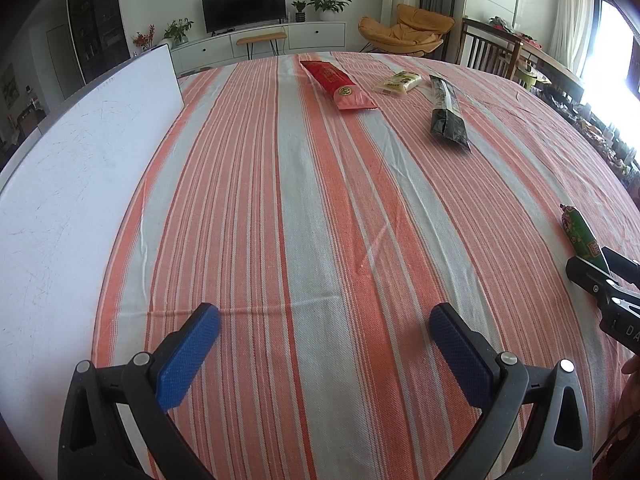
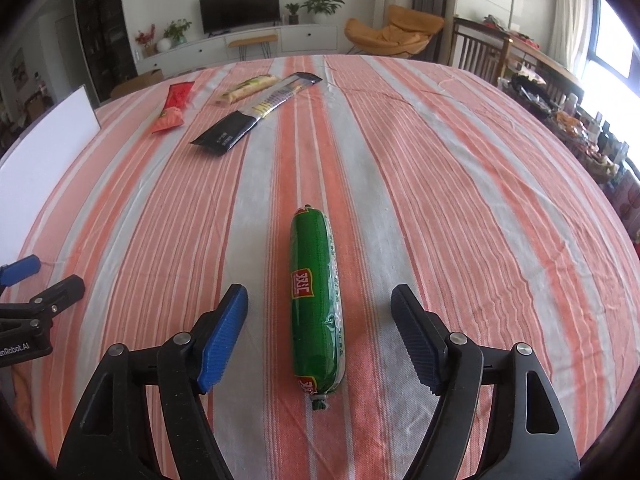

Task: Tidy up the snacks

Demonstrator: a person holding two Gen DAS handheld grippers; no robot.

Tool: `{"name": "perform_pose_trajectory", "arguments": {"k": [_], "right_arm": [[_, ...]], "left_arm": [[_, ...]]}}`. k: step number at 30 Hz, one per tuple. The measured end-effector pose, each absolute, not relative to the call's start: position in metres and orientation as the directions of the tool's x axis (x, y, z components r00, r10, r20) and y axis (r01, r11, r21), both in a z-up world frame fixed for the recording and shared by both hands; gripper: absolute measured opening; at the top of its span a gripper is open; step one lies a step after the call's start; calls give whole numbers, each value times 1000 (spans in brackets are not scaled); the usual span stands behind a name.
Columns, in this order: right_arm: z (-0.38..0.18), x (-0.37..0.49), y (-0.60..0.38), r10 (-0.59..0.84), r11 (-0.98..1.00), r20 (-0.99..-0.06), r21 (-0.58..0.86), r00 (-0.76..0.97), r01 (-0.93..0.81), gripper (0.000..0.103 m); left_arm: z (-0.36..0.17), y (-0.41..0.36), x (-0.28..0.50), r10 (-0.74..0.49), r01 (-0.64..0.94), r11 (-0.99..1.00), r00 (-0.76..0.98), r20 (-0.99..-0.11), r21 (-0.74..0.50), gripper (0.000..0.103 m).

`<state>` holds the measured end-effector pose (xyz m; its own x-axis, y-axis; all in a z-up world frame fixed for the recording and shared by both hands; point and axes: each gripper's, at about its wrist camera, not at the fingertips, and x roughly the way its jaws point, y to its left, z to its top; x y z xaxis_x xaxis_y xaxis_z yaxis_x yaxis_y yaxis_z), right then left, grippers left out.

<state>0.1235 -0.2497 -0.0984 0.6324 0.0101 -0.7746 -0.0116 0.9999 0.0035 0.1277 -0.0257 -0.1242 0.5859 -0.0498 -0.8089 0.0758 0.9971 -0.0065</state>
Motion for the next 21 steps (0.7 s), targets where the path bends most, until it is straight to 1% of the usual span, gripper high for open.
{"name": "perform_pose_trajectory", "arguments": {"k": [10, 21], "right_arm": [[-99, 123, -249, 17, 1000, -777, 8, 630, -17, 80], [-99, 123, -249, 17, 1000, -777, 9, 630, -17, 80]], "left_arm": [[-124, -26, 128, -50, 76, 997, 586, -809, -6, 103], [-124, -26, 128, -50, 76, 997, 586, -809, -6, 103]]}}
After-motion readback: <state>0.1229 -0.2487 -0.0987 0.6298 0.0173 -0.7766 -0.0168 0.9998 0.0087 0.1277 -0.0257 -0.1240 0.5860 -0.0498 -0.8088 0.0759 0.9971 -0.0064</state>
